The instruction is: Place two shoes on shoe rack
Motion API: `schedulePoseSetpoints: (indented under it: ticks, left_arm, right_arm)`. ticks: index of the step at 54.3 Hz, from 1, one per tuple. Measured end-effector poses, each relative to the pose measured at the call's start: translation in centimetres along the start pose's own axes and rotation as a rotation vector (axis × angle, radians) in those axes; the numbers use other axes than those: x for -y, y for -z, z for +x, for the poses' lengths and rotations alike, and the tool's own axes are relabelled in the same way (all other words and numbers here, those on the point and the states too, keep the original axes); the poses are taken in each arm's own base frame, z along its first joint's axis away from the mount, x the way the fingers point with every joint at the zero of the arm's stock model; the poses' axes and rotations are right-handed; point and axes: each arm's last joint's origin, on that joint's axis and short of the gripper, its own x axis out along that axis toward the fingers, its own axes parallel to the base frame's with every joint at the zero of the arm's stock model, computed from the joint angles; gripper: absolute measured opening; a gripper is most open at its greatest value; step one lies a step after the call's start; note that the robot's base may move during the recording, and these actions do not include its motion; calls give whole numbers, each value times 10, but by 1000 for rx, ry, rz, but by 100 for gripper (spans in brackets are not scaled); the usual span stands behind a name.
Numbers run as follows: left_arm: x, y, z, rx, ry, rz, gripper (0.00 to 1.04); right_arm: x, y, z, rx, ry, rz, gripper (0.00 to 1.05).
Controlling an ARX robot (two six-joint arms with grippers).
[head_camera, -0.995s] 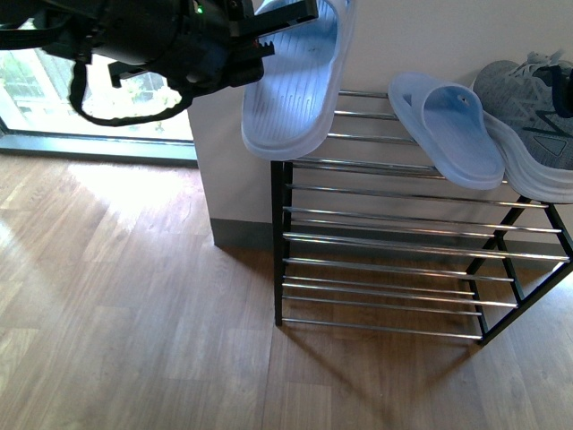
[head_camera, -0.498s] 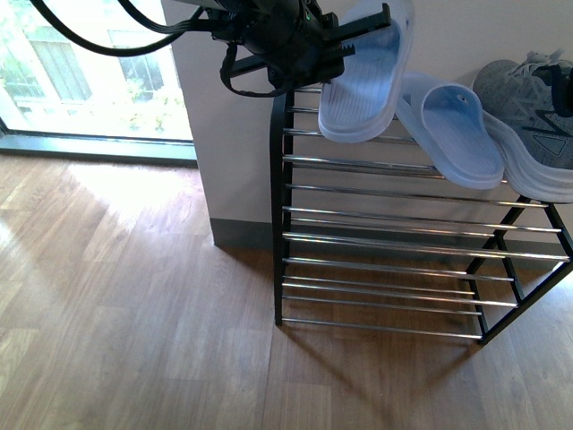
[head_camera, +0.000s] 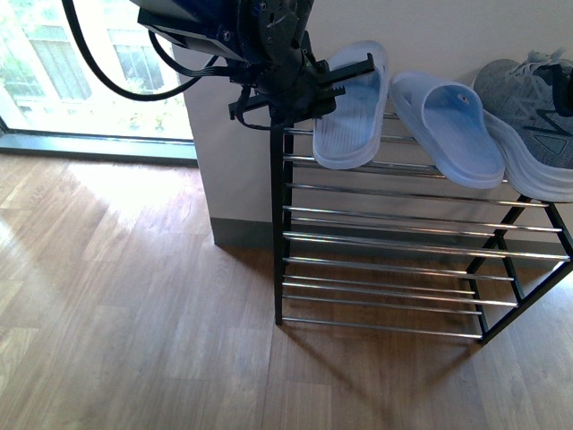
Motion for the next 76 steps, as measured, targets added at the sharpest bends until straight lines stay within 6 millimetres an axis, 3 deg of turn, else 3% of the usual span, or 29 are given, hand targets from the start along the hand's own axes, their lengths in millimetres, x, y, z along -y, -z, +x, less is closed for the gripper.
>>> schedulePoseSetpoints:
  ticks: [9, 17, 22, 31, 35, 45, 47, 55, 65, 71, 74, 76]
  left_arm:
    - [8, 2, 0, -15, 41, -17, 4]
    - [12, 3, 0, -18, 57, -32, 29]
    - [13, 3, -2, -17, 40, -46, 50]
    - [24, 1, -33, -31, 55, -75, 84]
    - [34, -7, -59, -13, 84, -71, 97]
    - [45, -25, -135, 89, 71, -30, 95]
    - [41, -28, -156, 130, 8, -6, 95]
    - [15, -26, -210, 257, -211, 68, 95]
    - [-46, 4, -305, 421, -520, 170, 95]
    - [-74, 44, -364, 507, -691, 188, 95]
    - [-77, 54, -376, 528, -711, 187, 95]
    - [-79, 56, -382, 587, -622, 212, 91]
  right_arm:
    - [0, 0, 0, 0, 0, 0, 95]
    - [0, 0, 0, 0, 0, 0, 96]
    - [0, 0, 0, 0, 0, 0, 96]
    - [0, 0, 0, 0, 0, 0, 95]
    - [0, 0, 0, 0, 0, 0, 95]
    - [0, 0, 0, 0, 0, 0, 96]
    - [0, 0, 0, 0, 0, 0, 95]
    - [0, 0, 0, 0, 0, 0, 96]
    - [0, 0, 0, 0, 0, 0, 96]
    - [0, 0, 0, 0, 0, 0, 96]
    - [0, 0, 0, 0, 0, 0, 95]
    - [0, 0, 0, 0, 0, 0, 95]
